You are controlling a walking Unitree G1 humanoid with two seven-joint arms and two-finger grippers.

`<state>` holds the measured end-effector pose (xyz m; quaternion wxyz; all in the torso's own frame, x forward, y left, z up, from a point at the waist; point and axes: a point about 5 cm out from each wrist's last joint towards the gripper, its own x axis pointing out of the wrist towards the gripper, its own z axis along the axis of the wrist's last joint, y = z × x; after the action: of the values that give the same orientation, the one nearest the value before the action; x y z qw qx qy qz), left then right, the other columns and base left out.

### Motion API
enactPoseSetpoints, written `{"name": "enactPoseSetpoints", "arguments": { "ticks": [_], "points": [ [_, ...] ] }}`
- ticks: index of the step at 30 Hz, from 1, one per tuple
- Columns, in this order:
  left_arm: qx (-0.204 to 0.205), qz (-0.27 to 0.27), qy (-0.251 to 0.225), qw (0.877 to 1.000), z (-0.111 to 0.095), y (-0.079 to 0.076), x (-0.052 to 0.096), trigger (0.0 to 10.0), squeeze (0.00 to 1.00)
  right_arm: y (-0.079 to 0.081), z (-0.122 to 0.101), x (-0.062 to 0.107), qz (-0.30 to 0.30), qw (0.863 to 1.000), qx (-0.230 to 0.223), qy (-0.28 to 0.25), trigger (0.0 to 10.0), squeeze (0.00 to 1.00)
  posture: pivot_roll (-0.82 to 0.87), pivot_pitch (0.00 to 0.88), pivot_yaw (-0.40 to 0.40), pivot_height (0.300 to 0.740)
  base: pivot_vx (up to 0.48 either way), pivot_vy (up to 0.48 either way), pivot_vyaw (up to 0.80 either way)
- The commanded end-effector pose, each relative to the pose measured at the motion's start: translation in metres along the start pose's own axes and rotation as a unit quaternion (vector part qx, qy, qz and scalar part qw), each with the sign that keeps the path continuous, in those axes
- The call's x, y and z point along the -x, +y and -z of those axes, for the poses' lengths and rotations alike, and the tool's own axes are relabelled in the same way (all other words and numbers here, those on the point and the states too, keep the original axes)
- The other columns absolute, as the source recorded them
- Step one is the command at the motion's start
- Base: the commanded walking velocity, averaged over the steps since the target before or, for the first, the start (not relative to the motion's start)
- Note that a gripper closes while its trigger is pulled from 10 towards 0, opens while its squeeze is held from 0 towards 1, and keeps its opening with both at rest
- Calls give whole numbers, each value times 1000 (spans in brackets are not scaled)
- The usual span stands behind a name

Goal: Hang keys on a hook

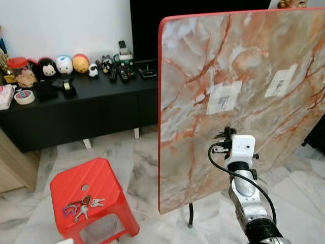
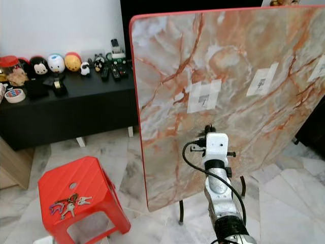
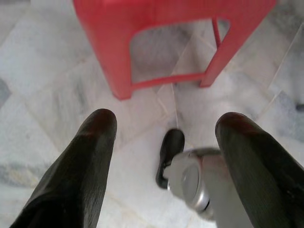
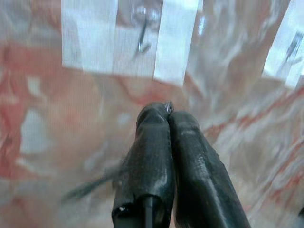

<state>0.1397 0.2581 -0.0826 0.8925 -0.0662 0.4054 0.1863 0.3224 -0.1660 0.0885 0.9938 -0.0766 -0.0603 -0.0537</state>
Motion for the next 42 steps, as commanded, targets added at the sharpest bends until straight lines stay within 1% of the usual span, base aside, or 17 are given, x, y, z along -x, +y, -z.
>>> {"name": "enactPoseSetpoints", "arguments": {
  "ticks": [1, 7, 15, 20, 23, 24, 25, 26, 28, 29, 30, 31, 35, 37, 38, 39, 42],
  "points": [
    [-4, -1, 15, 1000, 6, -1, 1, 10000, 0, -4, -8, -4, 6, 1000, 7, -18, 10000, 0, 74, 0, -68, 740, 0, 0, 0],
    [-7, -3, 24, 1000, 13, 5, 4, 10000, 0, -9, -12, -9, 32, 999, 21, -22, 10000, 0, 70, 0, -67, 740, 0, 0, 0],
    [-5, -21, 35, 999, 25, 43, 16, 10000, 0, -8, -23, -19, 29, 998, 38, -38, 10000, 0, 68, 0, -67, 740, 0, 0, 0],
    [-5, -20, 35, 999, 26, 44, 17, 10000, 0, -8, -26, -22, 28, 998, 38, -44, 10000, 0, 67, 0, -65, 740, 0, 0, 0],
    [-7, -16, 35, 999, 28, 37, 16, 10000, 0, -7, -29, -24, 28, 997, 43, -48, 10000, 0, 66, 0, -64, 740, 0, 0, 0],
    [-10, -12, 36, 999, 28, 29, 15, 10000, 0, -6, -30, -26, 29, 998, 41, -47, 10000, 0, 67, 0, -63, 740, 0, 0, 0],
    [-10, -12, 36, 999, 28, 29, 15, 10000, 0, -6, -30, -26, 29, 998, 41, -47, 10000, 0, 67, 0, -63, 740, 0, 0, 0],
    [-14, -7, 35, 999, 27, 17, 12, 10000, 0, -5, -32, -27, 27, 998, 39, -49, 10000, 0, 70, 0, -64, 740, 0, 0, 0],
    [-17, -1, 33, 999, 25, 3, 9, 10000, 0, -3, -33, -28, 24, 998, 40, -49, 10000, 0, 73, 0, -66, 740, 0, 0, 0],
    [-17, -1, 33, 999, 25, 3, 9, 10000, 0, -3, -33, -28, 24, 998, 40, -49, 10000, 0, 73, 0, -66, 740, 0, 0, 0],
    [-19, 4, 32, 999, 23, -10, 6, 10000, 0, -2, -33, -29, 22, 998, 43, -48, 10000, 0, 73, 0, -66, 740, 0, 0, 0],
    [-20, 7, 32, 999, 22, -16, 5, 10000, 0, -2, -33, -29, 19, 998, 49, -47, 10000, 0, 75, 0, -67, 740, 0, 0, 0],
    [-21, 14, 29, 999, 19, -32, 3, 10000, 0, -1, -32, -31, 11, 997, 66, -42, 10000, 0, 75, 0, -67, 740, 0, 0, 0],
    [-22, 15, 29, 999, 18, -36, 3, 10000, 0, -1, -32, -32, 8, 997, 69, -41, 10000, 0, 75, 0, -68, 740, 0, 0, 0],
    [-21, 12, 30, 999, 19, -32, 3, 10000, 0, -1, -32, -32, 8, 997, 70, -41, 10000, 0, 75, 0, -68, 740, 0, 0, 0],
    [-21, 6, 34, 999, 23, -18, 5, 10000, 0, -1, -31, -32, 6, 997, 70, -38, 10000, 0, 75, 0, -68, 740, 0, 0, 0],
    [-22, 2, 36, 999, 24, -11, 6, 10000, 0, 0, -31, -32, 4, 997, 68, -36, 10000, 0, 73, 0, -66, 740, 0, 0, 0]
  ]
}}
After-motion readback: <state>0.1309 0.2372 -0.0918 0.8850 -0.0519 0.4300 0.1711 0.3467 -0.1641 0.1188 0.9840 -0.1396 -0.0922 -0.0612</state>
